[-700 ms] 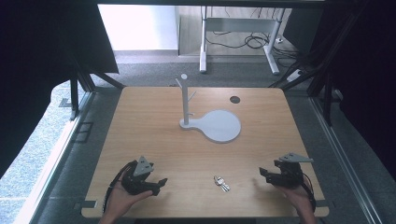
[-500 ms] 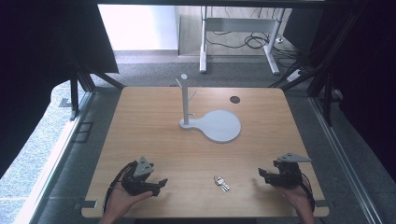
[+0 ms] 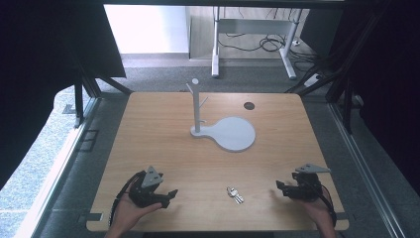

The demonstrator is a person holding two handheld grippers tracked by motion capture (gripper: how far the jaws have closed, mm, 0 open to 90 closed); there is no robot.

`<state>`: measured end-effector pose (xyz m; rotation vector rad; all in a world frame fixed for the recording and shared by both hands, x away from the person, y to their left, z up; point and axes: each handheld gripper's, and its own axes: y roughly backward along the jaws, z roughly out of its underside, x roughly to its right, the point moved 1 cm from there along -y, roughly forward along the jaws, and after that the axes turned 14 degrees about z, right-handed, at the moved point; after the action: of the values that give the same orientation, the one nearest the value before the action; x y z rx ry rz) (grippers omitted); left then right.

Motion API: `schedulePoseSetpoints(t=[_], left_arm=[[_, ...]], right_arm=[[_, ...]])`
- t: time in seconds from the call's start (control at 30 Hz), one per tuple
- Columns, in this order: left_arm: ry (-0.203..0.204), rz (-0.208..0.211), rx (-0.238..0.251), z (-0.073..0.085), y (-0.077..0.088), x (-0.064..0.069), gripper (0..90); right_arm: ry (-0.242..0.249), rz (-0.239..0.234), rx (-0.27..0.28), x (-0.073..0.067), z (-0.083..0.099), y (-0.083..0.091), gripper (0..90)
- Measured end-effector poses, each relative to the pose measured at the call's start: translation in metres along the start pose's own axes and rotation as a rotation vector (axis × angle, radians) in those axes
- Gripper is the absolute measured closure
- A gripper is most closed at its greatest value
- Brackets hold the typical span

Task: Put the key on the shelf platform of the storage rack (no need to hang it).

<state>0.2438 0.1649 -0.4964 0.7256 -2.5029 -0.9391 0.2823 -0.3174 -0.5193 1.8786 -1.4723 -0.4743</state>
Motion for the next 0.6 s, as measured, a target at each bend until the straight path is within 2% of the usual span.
schedulePoseSetpoints(t=[0.13, 0.3, 0.4, 0.47, 0.5, 0.6], left_arm=[[-0.002, -0.001, 0.003, 0.0, 0.001, -0.001, 23.6], [-0.006, -0.002, -0.002, -0.001, 0.003, -0.001, 23.5], [0.0, -0.014, 0.014, -0.001, 0.007, -0.003, 23.4], [0.001, -0.018, 0.014, -0.001, 0.007, -0.003, 23.4], [-0.002, -0.016, 0.012, -0.001, 0.007, -0.002, 23.4], [-0.013, -0.009, 0.007, -0.002, 0.006, 0.0, 23.3]], right_arm=[[0.02, -0.005, 0.003, -0.002, 0.0, 0.0, 27.4], [0.02, -0.01, 0.009, -0.001, -0.002, 0.002, 28.9], [0.014, -0.037, 0.015, 0.0, -0.007, 0.008, 31.7], [0.047, -0.045, -0.004, -0.002, -0.011, 0.012, 31.9], [0.047, -0.045, -0.004, -0.002, -0.011, 0.012, 31.9], [0.107, -0.025, -0.019, -0.005, -0.018, 0.019, 35.6]])
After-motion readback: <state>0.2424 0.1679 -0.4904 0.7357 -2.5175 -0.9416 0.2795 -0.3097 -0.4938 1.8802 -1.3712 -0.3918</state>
